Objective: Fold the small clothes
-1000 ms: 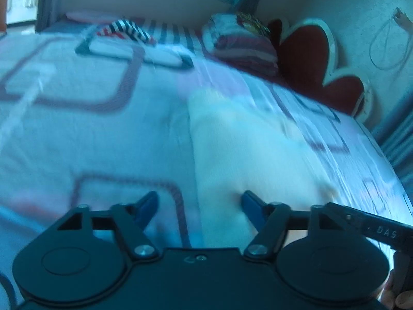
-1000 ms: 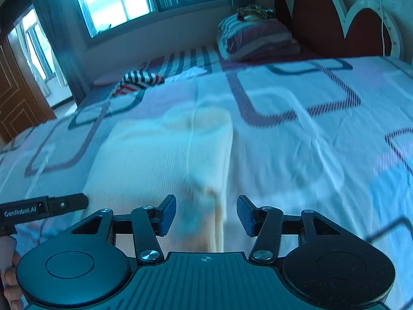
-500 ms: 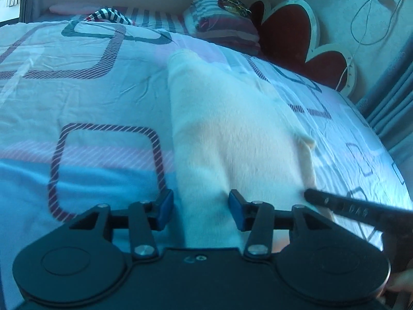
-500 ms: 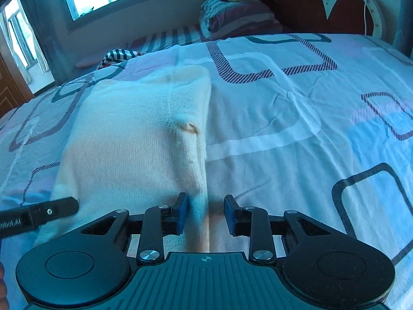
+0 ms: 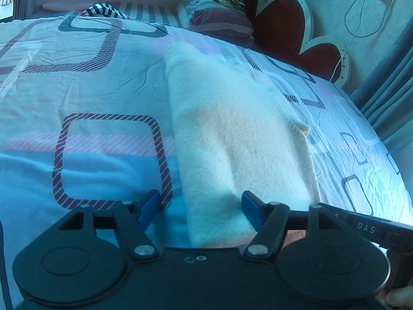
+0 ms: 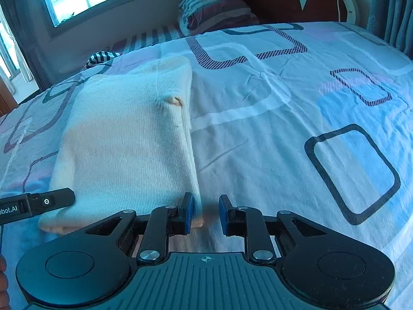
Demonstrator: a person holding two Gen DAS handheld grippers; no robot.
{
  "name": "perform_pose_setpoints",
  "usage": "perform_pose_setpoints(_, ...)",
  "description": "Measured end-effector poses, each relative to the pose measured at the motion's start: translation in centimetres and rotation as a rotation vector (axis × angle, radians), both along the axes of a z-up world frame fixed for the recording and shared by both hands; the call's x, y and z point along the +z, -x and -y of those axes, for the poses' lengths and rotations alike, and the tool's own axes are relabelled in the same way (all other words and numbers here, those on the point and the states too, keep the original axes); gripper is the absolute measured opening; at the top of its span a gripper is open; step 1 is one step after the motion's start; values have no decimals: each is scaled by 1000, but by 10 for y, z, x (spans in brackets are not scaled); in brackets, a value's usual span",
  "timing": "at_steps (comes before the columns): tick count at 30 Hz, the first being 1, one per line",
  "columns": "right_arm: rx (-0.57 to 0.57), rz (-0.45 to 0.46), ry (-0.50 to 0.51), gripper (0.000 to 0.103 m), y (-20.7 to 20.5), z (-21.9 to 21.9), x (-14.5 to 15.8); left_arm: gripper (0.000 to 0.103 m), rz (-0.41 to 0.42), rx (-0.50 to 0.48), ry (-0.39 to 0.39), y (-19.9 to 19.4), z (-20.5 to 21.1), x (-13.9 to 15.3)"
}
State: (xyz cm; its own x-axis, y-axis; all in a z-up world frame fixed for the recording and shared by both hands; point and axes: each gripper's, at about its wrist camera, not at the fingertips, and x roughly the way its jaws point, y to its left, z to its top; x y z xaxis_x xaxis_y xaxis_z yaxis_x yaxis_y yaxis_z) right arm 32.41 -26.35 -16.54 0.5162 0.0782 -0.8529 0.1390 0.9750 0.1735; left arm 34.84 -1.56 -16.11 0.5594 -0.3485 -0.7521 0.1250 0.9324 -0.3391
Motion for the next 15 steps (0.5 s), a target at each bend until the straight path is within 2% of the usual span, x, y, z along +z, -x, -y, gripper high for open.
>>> perform_pose_setpoints(2,6,8,-28,21,-1,1,7,85,-7,23,3,-3,1,3)
perform_pose_setpoints(4,11,24,-29,22,-3,1,15,88,-4,54,17,-6,0,7)
perform_pose_setpoints(6,9,40,-64,32,-11,5,20,88,2,64,26,-12,1,11)
perform_pose_setpoints(8,6,54,-103,66,-24,9,21,89,15,77,23,-19,1,14)
perform_pose_setpoints(10,10,83,-113,69,-39,10,20,89,16,90,29,-28,0,15)
perform_pose_setpoints(15,11,78,-175,69,-79,16,7,88,17,117,44,-55,-1,14)
